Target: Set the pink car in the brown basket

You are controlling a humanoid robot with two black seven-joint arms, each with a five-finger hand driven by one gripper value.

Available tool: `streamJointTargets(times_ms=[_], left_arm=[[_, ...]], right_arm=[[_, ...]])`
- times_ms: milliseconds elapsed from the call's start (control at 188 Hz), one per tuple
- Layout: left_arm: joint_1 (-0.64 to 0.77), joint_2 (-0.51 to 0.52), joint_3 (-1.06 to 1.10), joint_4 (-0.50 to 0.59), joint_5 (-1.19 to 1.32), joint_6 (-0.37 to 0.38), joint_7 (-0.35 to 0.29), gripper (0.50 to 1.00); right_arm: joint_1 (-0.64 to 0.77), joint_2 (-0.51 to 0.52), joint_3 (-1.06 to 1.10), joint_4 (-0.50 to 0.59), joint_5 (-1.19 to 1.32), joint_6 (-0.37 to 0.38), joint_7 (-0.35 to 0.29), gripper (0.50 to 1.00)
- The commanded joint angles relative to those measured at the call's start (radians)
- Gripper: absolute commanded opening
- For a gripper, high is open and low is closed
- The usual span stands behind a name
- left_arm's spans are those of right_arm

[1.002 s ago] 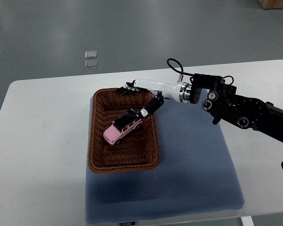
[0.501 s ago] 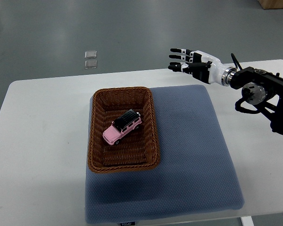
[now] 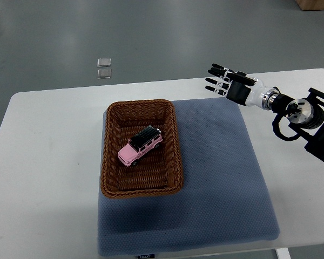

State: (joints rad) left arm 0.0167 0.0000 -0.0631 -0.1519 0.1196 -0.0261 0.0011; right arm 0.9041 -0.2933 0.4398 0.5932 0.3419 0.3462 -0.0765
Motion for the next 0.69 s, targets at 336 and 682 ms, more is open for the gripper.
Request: streamJointTargets(times_ms=[336, 682], left_arm=[[0.0, 0.0, -0.001, 0.0, 0.0, 0.0, 0.0, 1.0], [0.0, 0.0, 0.0, 0.0, 0.0, 0.0, 0.0, 1.0]], right_arm=[[-0.014, 0.002, 0.002, -0.007, -0.029, -0.003, 0.021, 0.919], [-0.03, 0.006, 0.005, -0.012, -0.02, -0.003, 0.069, 0.921]])
